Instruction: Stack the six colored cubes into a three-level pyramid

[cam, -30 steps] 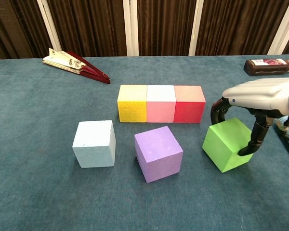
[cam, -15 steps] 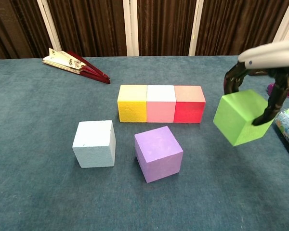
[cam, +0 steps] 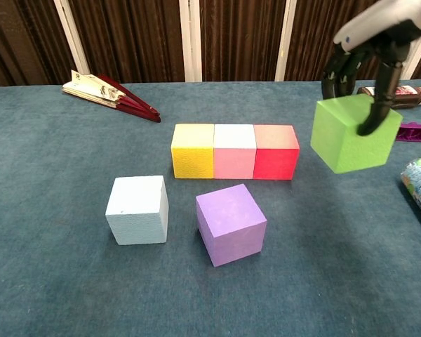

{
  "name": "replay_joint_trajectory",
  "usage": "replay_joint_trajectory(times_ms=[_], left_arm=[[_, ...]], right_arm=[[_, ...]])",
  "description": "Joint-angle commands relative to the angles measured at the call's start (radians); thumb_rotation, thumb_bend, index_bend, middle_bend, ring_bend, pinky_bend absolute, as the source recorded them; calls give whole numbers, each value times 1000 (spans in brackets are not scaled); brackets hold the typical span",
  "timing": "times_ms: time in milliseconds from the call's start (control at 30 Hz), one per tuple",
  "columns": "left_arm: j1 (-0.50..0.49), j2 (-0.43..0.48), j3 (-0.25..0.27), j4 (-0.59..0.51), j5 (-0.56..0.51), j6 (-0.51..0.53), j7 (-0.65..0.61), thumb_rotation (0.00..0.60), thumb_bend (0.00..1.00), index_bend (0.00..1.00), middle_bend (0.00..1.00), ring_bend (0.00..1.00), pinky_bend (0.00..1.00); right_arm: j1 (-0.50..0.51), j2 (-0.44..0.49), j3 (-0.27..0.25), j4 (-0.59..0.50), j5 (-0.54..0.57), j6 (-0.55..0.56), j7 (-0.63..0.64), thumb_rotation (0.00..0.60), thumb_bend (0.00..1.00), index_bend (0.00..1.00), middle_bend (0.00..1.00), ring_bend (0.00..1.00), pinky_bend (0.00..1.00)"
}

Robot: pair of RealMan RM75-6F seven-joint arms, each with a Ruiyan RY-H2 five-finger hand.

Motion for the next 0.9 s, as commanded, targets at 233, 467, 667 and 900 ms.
replay_joint_trajectory(times_ms=[233, 467, 667, 900], left_arm=[[3, 3, 0, -8, -13, -9, 6, 600, 481, 145, 41, 0, 0], [5, 3, 0, -15, -14, -7, 16, 600, 481, 145, 40, 0, 0], [5, -1, -8, -11, -20, 0, 18, 600, 481, 146, 40, 0, 0], [12, -6, -18, -8, -23, 23, 21, 600, 481, 148, 40, 0, 0]], right_arm=[[267, -153, 71, 278, 386, 13, -79, 600, 254, 429, 384, 231, 0], [253, -242, 95, 369, 370, 41, -44, 600, 265, 429, 384, 231, 0], [227, -293, 104, 404, 322, 56, -27, 600, 264, 429, 384, 231, 0], [218, -351, 118, 458, 304, 117, -38, 600, 265, 430, 384, 231, 0]])
